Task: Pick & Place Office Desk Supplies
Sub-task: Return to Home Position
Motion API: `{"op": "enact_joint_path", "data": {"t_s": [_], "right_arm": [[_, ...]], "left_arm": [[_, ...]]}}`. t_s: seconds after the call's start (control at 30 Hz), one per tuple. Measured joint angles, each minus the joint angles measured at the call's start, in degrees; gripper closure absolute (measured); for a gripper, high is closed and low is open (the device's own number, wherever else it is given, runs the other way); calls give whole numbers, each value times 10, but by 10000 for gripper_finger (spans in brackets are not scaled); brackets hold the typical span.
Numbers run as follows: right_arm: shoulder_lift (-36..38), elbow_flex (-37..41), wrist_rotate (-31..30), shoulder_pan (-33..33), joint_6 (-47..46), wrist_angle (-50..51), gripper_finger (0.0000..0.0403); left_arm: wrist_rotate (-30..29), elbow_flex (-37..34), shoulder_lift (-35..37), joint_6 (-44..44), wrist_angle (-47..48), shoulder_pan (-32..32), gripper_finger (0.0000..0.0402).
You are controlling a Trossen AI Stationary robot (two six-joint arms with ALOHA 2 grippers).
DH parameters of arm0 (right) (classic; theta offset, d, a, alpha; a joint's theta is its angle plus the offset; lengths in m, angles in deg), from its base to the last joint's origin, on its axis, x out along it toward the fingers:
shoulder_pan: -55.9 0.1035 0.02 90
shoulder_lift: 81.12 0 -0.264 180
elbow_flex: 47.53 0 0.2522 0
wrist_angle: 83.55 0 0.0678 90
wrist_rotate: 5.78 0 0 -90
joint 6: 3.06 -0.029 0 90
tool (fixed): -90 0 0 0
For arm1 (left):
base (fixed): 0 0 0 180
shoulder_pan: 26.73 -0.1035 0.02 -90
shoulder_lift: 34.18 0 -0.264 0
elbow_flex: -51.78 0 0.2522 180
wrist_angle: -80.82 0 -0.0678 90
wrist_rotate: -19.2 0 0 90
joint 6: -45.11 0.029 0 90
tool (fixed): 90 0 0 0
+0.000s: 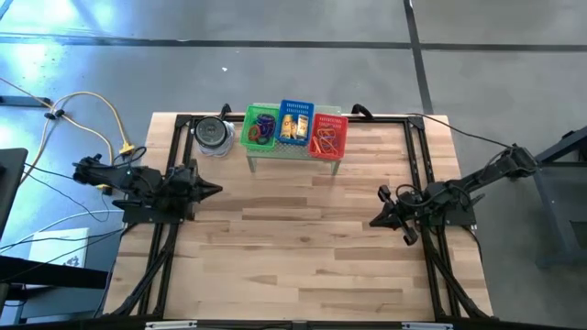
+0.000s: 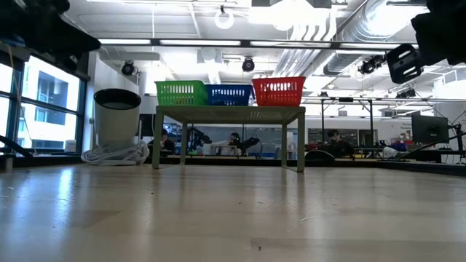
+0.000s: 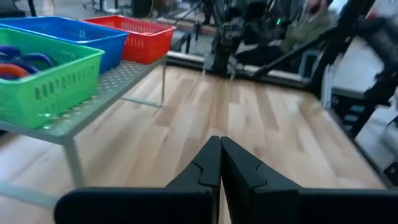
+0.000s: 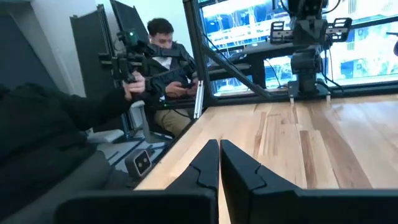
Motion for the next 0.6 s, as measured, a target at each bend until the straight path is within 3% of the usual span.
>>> {"op": "enact_joint_path", "data": {"t_s": [0.13,0.37,0.6], "right_arm": [[-6,0,-27,0,9,2,399],[-11,0,-179,0,-61,45,399],[-11,0,-148,0,-87,98,399]], "left_arm": [[-1,-55,27,-15,-65,0,401],[-3,-95,32,-8,-97,0,401],[-18,-139,32,38,-192,0,401]]}}
